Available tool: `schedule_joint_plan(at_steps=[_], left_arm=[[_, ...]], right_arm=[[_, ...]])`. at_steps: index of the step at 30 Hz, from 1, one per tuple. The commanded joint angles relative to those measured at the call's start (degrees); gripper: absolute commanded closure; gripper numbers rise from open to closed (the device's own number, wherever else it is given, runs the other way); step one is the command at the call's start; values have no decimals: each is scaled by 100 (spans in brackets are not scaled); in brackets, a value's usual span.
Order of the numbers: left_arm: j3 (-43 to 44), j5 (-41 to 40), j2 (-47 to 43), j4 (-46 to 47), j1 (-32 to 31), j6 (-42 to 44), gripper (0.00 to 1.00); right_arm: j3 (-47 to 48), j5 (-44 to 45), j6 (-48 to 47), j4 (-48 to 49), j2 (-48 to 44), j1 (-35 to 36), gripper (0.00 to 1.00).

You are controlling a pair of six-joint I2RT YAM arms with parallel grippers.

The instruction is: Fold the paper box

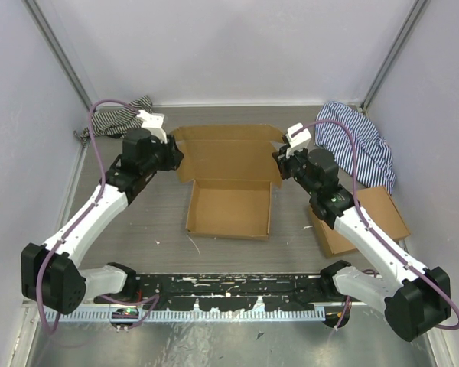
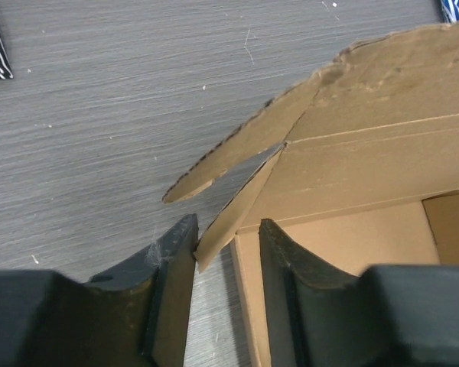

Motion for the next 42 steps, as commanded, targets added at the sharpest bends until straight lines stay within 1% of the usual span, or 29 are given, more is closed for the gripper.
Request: schedule_joint_plan(at_steps=[1,5,6,8,10,14,20,25,31,36,42], left_arm=[[285,115,53,80,-38,-8,62],[229,79,-112,70,-174,-63,88],[208,28,-200,73,-226,-88,93],[156,-61,-333,50,-334,-166,96],[123,-112,-426,6,-408,-249,97],[30,-217,-561,-133,-518,-361,97],[-339,-449,-874,-92,-711,-481,100],[-662,-577,-1137,-95,-807,-651,100],[-924,-595,-1350,-75,-883,-859,100],[-1052,-605,-1512,-113,-1019,-963,100],[-1180,-785,-1747,-311,-1343,-1070,100]], right_arm=[[211,-126,26,279,-98,20,99],[426,-253,536,10,57,27,99],[486,-263,718,-75,141,39,99],[540,-229,1095,-185,239,100,99],[525,-12,1332,-202,258,251,99],[429,816,1547,-152,220,717,99],[320,2541,1800,-94,239,1367,99],[275,3411,2113,-125,260,1757,99],[253,3969,2497,-321,342,2027,99],[67,4223,2643,-515,358,2330,99],[-177,4536,2979,-885,154,2800,95]])
